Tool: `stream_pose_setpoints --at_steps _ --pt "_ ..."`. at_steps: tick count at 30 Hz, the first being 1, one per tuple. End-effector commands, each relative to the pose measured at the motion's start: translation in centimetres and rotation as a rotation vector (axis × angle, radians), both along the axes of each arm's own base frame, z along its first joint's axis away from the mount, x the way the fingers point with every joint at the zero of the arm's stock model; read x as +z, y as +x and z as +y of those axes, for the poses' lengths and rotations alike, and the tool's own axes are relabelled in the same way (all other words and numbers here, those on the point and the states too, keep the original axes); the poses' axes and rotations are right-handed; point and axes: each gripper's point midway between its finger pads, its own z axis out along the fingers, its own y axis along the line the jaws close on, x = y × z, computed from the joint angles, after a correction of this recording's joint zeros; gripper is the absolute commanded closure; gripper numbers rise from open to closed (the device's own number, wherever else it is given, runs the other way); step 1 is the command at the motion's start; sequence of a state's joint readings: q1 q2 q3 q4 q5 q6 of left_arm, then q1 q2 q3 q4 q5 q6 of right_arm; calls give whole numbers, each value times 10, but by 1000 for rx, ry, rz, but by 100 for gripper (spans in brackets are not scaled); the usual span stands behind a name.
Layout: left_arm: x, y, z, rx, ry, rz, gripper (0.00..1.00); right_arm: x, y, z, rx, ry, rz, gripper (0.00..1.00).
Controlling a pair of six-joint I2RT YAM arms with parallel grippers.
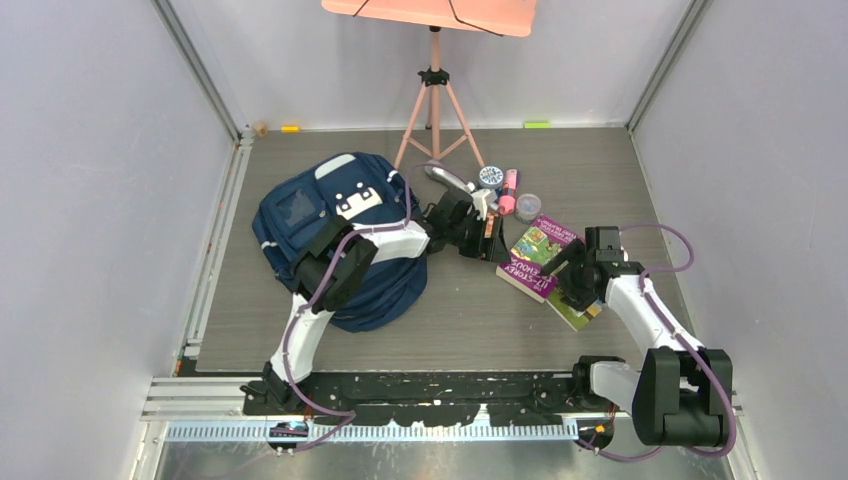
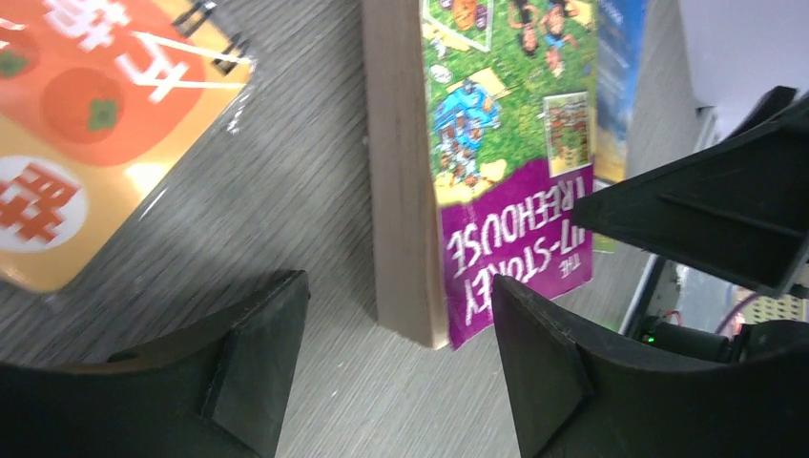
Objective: Pack the student bag
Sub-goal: Pick up the book from the center of the board.
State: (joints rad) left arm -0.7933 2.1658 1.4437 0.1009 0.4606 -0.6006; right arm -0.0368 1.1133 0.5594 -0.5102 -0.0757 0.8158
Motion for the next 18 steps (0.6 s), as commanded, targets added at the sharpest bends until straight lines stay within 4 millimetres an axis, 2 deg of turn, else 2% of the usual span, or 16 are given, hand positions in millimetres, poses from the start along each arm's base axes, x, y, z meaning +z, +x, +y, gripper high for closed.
stream_pose_setpoints --at_steps 1,3,5,12,16,18 --pt "0 -14 -18 -49 -47 13 27 10 3 -5 -6 -24 -30 20" --pt "-14 -24 -18 -54 -29 43 27 11 4 -4 -5 -23 -32 20" --pt "-19 -29 -21 -53 -47 70 27 10 4 -5 -8 -25 -33 20" --pt "-17 -47 -40 -78 -122 122 32 -1 3 -1 -10 1 -25 26" --pt "-9 -53 -46 -80 -165 135 36 -14 4 7 -3 42 -23 43" --pt "-3 -55 -50 -83 -205 141 41 -19 4 12 -3 73 -21 52"
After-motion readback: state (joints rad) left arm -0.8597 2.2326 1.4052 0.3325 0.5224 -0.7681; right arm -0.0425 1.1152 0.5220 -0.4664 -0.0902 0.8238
